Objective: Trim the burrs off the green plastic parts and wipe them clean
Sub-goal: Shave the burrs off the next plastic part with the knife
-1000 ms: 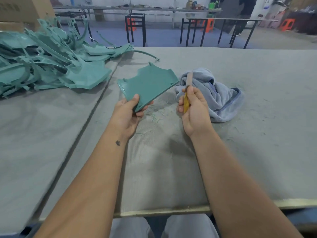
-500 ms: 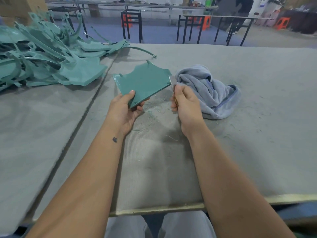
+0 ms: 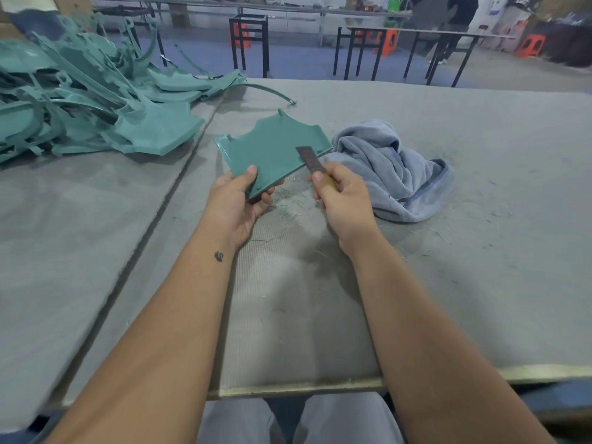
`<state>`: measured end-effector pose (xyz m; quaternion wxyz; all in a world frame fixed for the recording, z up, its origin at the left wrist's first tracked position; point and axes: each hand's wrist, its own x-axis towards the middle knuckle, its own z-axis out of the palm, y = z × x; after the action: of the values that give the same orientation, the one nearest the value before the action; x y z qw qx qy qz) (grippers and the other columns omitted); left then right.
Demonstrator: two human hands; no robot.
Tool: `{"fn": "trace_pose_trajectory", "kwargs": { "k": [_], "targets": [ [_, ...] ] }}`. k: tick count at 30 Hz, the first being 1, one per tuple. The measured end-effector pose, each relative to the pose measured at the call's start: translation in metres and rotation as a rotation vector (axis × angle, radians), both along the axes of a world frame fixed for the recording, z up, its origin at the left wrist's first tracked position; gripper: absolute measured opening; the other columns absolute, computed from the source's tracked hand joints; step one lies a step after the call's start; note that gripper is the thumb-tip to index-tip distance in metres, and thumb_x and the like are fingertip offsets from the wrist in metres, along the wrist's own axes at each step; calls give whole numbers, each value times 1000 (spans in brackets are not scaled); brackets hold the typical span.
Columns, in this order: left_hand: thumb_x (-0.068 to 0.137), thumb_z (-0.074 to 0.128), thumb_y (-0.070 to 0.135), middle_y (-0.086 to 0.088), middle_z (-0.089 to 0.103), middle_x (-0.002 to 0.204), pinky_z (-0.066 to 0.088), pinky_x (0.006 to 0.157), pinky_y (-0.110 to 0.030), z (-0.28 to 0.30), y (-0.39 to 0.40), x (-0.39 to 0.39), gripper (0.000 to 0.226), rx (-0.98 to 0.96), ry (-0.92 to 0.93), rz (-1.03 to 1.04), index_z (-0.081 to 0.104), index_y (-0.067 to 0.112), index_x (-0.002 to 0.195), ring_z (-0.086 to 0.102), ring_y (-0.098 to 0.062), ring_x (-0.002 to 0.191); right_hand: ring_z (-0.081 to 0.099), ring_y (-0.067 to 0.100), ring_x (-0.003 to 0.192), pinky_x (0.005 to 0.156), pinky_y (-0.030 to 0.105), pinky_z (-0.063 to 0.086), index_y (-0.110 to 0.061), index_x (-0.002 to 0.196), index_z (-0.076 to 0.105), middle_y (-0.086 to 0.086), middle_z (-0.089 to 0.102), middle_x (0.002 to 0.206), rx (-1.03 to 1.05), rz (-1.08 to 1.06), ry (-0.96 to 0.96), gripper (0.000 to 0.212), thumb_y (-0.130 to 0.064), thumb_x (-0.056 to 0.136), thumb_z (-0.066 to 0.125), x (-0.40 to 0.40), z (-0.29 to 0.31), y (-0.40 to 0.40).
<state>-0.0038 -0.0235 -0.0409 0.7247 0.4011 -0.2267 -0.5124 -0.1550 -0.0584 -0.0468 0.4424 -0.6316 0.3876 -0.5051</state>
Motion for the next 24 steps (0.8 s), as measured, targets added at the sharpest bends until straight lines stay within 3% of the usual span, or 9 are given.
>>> {"fn": "trace_pose_trajectory", "kwargs": {
  "k": [3,8,13,17,19,22,24],
  "targets": [
    [101,46,7,-23,66,87,47,47,-17,1,1,-1,13,-1,-13,-3,58,8,102,61,-13,50,44,0,57,62,15,39,-25,82,63,-15,50,60,-54,41,65,20,-11,96,55,2,0,2],
    [102,43,8,-22,68,81,44,45,-15,1,1,1,14,9,17,-19,55,6,108,60,-11,48,47,10,66,70,33,41,-28,83,62,-8,53,67,12,-7,-157,23,-13,98,54,-1,0,-1],
    [102,43,9,-16,70,66,41,41,-13,-1,0,1,23,26,15,-12,50,0,122,60,-10,47,48,4,66,71,23,44,-26,83,62,-9,52,68,-89,107,23,23,-7,96,55,6,-4,2],
    [102,42,9,-15,70,65,40,41,-13,-1,0,1,26,28,-8,-17,48,1,126,58,-8,46,47,12,70,71,32,41,-24,86,64,-4,53,70,-56,74,-129,19,-10,97,55,1,-2,-2],
    [102,42,9,-15,70,64,40,41,-12,-1,0,2,27,32,-7,-16,47,1,127,58,-8,46,48,13,72,73,33,42,-26,85,63,-4,53,71,-86,79,-107,21,-10,97,54,1,-4,-2],
    [102,41,9,-14,70,64,39,41,-12,-1,-1,1,28,33,-8,-14,47,0,128,58,-7,46,49,9,70,71,25,44,-27,85,63,-6,53,70,-139,116,-28,23,-8,96,54,5,-6,0],
    [102,41,9,-14,70,64,39,41,-12,-1,0,1,26,33,-7,-17,48,1,126,58,-7,46,49,9,70,70,18,44,-26,86,63,-5,53,70,-97,83,-121,23,-9,96,54,3,-2,0]
  ]
}}
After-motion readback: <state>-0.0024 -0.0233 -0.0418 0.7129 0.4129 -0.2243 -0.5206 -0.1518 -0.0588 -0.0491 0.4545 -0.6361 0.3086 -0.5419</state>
